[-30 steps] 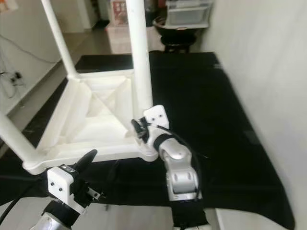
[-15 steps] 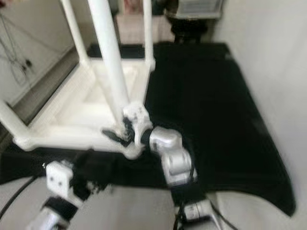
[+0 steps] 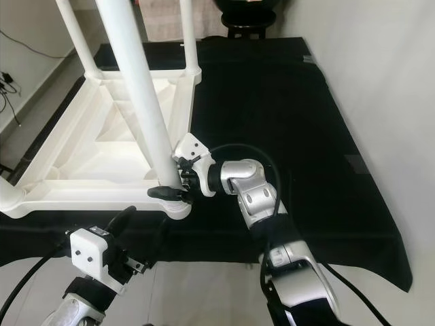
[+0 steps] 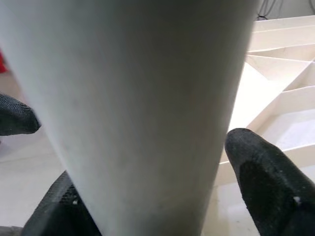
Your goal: Building children table
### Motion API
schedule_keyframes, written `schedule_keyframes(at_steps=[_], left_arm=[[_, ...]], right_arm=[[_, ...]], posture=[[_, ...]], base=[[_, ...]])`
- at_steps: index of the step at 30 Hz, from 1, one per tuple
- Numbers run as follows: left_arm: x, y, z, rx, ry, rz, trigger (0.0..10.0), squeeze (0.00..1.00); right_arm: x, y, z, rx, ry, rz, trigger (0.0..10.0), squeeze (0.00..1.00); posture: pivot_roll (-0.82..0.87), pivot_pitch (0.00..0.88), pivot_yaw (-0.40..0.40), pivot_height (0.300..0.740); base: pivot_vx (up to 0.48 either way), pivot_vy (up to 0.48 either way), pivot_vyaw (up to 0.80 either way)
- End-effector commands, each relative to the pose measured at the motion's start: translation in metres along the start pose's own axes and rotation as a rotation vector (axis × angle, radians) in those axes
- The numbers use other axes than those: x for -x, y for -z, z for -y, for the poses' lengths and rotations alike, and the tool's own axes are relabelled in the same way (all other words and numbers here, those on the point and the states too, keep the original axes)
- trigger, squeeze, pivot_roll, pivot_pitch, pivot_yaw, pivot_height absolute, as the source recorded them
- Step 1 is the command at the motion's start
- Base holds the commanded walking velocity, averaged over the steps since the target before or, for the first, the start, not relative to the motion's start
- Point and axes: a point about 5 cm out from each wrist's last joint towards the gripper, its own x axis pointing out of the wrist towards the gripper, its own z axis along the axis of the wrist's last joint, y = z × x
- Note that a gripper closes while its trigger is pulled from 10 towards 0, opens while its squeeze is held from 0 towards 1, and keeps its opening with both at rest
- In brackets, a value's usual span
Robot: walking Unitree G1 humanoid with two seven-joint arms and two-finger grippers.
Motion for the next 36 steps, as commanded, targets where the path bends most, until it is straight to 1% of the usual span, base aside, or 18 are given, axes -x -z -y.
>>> schedule_keyframes(at_steps=[1,7,13,14,16,17,18,20,21,23,24,25,26,28,33,34,35,36], left_arm=[[0.002,0.0,0.003,0.001,-0.002,-0.002,10.0,0.0],[0.002,0.0,0.003,0.002,-0.003,-0.001,10.0,0.0],[0.002,0.0,0.003,0.007,0.0,-0.002,10.0,0.0],[0.003,0.0,0.002,0.008,0.001,-0.002,10.0,0.0],[0.003,0.0,0.002,0.008,0.001,-0.003,10.0,0.0],[0.003,0.0,0.001,0.008,0.001,-0.003,10.0,0.0],[0.003,0.0,0.001,0.007,0.0,-0.003,10.0,0.0],[0.003,0.0,0.001,0.007,0.0,-0.003,10.0,0.0],[0.003,0.0,0.001,0.006,0.0,-0.003,10.0,0.0],[0.003,0.0,0.001,0.006,0.0,-0.003,10.0,0.0],[0.003,0.0,0.0,0.005,-0.001,-0.004,10.0,0.0],[0.003,0.0,0.0,0.005,-0.001,-0.004,10.0,0.0],[0.003,0.001,0.0,0.004,-0.003,-0.004,10.0,0.0],[0.002,0.001,0.0,0.004,-0.002,-0.004,10.0,0.0],[0.002,0.002,0.0,0.002,-0.008,-0.003,10.0,0.0],[0.003,0.001,0.0,0.001,-0.01,-0.002,10.0,0.0],[0.003,0.001,0.0,0.001,-0.01,-0.002,10.0,0.0],[0.003,0.001,0.0,0.001,-0.011,-0.002,10.0,0.0]], right_arm=[[-0.003,0.013,0.002,-0.025,0.033,-0.043,0.0,0.0],[-0.002,0.019,-0.002,-0.051,0.044,-0.028,0.0,0.0],[0.016,0.022,-0.001,-0.117,0.158,0.035,0.0,0.0],[0.022,0.024,0.001,-0.133,0.289,0.046,0.0,0.0],[0.024,0.024,0.001,-0.139,0.34,0.047,0.0,0.0],[0.026,0.027,0.006,-0.15,0.46,0.038,0.0,0.0],[0.035,0.03,0.016,-0.131,0.706,0.017,0.0,0.0],[0.035,0.03,0.016,-0.131,0.706,0.017,0.0,0.0],[0.046,0.035,0.017,-0.197,0.88,0.009,0.0,0.0],[0.046,0.035,0.017,-0.197,0.88,0.009,0.0,0.0],[0.05,0.037,0.009,-0.205,0.983,0.005,0.0,0.0],[0.05,0.037,0.009,-0.205,0.983,0.005,0.0,0.0],[0.043,0.04,-0.002,-0.228,0.991,0.002,0.0,0.0],[0.023,0.035,-0.018,-0.244,0.919,0.023,0.0,0.0],[0.008,0.023,-0.024,-0.252,0.819,0.048,0.0,0.0],[0.004,0.019,-0.026,-0.258,0.779,0.056,1.0,0.0],[0.004,0.019,-0.026,-0.258,0.779,0.056,1.0,0.0],[-0.001,0.014,-0.028,-0.248,0.717,0.075,10.0,0.0]], posture=[[-0.01,0.14,-0.002,0.74],[-0.02,0.144,-0.002,0.74],[-0.04,0.146,0.007,0.74],[-0.05,0.146,0.01,0.74],[-0.05,0.146,0.01,0.74],[-0.05,0.147,0.01,0.74],[-0.05,0.147,0.011,0.74],[-0.05,0.147,0.011,0.74],[-0.05,0.147,0.011,0.74],[-0.05,0.147,0.011,0.74],[-0.04,0.144,0.013,0.74],[-0.04,0.144,0.013,0.74],[-0.05,0.136,0.017,0.74],[-0.04,0.132,0.011,0.74],[-0.03,0.126,0.011,0.74],[-0.03,0.126,0.011,0.74],[-0.03,0.126,0.011,0.74],[-0.02,0.127,0.014,0.74]], base=[[0.0,0.0,0.0],[0.0,0.0,0.0],[0.0,0.0,0.0],[0.0,0.0,0.0],[0.0,0.0,0.0],[0.0,0.0,0.0],[0.0,0.0,0.0],[0.0,0.0,0.0],[0.0,0.0,0.0],[0.0,0.0,0.0],[0.0,0.0,0.0],[0.0,0.0,0.0],[0.0,0.0,0.0],[0.0,0.0,0.0],[0.0,0.0,0.0],[0.0,0.0,0.0],[0.0,0.0,0.0],[0.0,0.0,0.0]])
